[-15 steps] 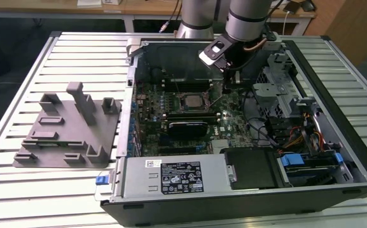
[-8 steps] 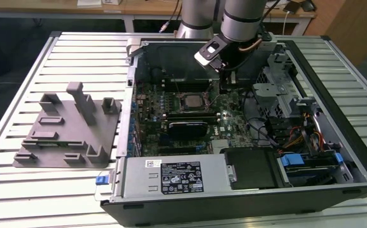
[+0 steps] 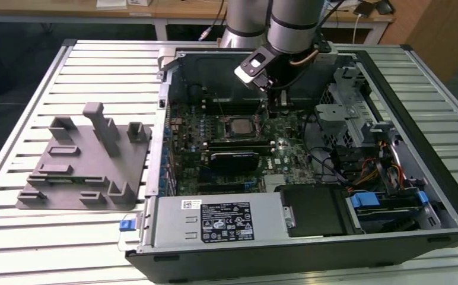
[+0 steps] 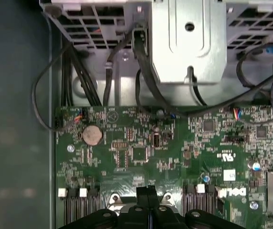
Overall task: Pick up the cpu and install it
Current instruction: 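Close the cpu cover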
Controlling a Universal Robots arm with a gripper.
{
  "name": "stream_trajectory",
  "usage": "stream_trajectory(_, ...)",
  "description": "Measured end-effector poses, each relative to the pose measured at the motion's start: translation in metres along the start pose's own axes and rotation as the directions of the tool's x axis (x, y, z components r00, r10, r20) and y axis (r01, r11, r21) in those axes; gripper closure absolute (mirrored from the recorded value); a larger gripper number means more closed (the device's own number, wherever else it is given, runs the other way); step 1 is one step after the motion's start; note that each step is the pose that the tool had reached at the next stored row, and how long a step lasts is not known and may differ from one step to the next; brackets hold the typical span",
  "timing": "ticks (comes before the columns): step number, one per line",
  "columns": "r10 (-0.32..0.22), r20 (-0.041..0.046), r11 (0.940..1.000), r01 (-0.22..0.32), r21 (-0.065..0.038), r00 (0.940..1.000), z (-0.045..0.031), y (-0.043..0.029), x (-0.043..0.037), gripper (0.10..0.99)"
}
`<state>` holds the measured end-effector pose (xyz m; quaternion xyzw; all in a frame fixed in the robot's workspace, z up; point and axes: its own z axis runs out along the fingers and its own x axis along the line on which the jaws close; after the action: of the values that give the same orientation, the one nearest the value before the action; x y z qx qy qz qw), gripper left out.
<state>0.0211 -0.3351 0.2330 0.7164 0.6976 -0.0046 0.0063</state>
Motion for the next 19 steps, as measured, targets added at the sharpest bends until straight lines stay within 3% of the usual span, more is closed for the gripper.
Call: stream_trajectory(19,0.0,-0.0001,1.0,0.0,0.0,1.0,0.0059,-0.026,-0.0006,0.98)
